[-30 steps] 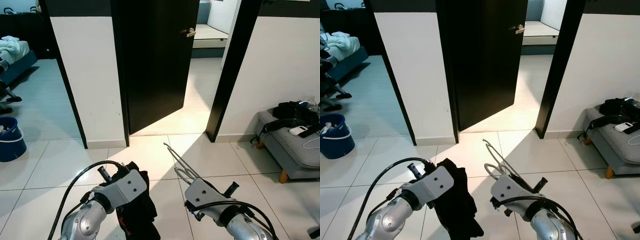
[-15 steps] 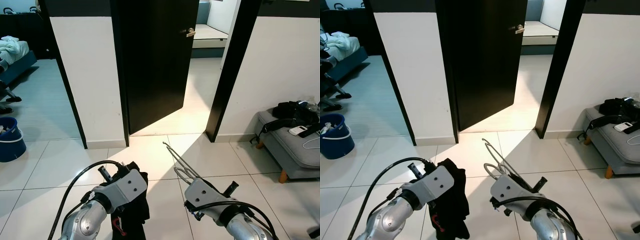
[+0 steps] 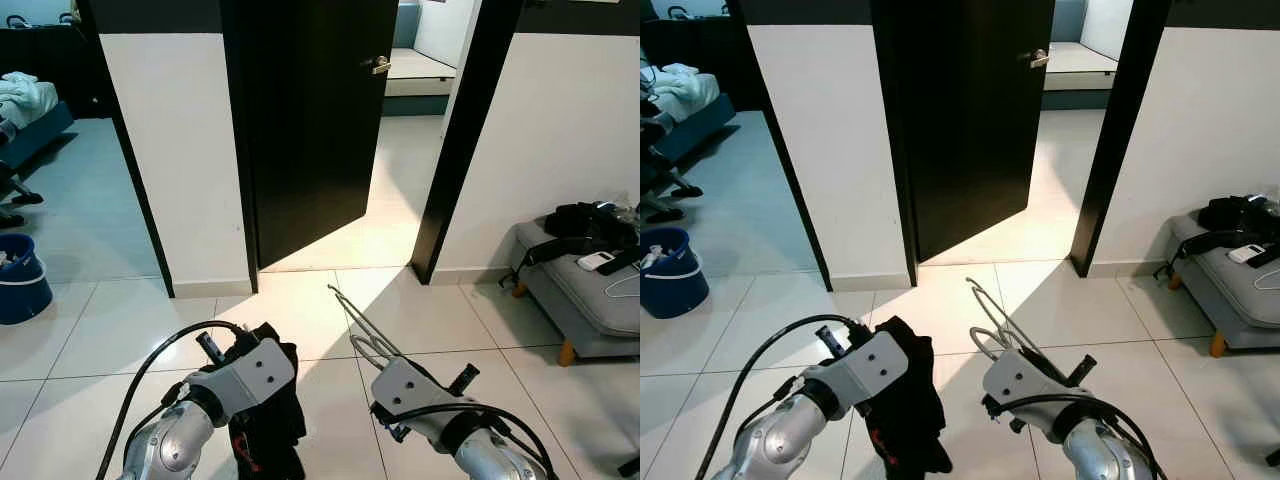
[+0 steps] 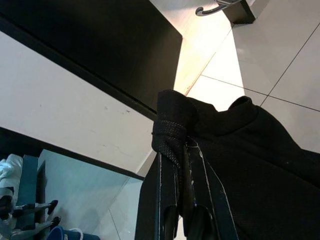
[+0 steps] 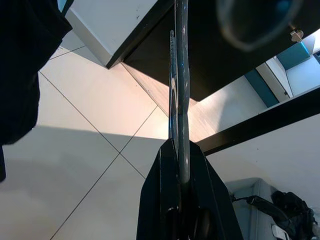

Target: Hang hanger

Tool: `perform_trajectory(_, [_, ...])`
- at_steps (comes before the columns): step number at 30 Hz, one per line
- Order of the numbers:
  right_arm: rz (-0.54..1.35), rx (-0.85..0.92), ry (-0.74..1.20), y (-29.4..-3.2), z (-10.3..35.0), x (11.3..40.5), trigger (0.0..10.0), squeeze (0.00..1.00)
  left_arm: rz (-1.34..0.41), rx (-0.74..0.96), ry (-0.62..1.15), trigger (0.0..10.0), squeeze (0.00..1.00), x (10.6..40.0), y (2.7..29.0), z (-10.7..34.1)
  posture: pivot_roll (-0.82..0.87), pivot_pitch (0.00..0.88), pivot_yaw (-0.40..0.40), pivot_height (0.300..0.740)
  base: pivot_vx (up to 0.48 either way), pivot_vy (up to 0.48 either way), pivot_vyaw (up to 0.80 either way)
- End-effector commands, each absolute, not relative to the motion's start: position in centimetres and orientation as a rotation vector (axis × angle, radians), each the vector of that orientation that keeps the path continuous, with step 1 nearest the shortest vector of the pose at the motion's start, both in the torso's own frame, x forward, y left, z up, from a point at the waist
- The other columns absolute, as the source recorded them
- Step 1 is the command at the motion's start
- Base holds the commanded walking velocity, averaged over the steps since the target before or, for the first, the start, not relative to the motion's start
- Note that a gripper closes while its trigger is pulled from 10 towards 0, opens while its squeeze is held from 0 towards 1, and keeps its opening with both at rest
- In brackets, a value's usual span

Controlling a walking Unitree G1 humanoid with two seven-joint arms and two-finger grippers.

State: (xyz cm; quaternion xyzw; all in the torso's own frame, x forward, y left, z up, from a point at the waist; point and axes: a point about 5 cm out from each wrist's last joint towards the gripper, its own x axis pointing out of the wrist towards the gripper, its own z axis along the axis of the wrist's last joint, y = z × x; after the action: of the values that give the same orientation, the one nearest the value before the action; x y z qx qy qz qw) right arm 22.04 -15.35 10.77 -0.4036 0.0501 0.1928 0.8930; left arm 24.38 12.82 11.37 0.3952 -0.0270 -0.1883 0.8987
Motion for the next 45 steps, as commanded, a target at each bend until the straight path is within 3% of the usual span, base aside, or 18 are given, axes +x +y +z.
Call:
perform_trajectory(1, [0.393,-0.833,0.088,-15.58,11.05,21.99,10.0,0.0,-0.385,0.825,-0.086,10.0,0.0,24.22,12.54,11.83,0.02,0.0,-0.013,0.74,0.0,0.0,0.0])
perform_trajectory(45, [0.393,-0.831,0.085,-15.5,11.17,21.8,10.0,0.0,-0.384,0.825,-0.087,10.0,0.0,24.1,12.61,11.92,0.01,0.0,-0.009,0.74,0.0,0.0,0.0])
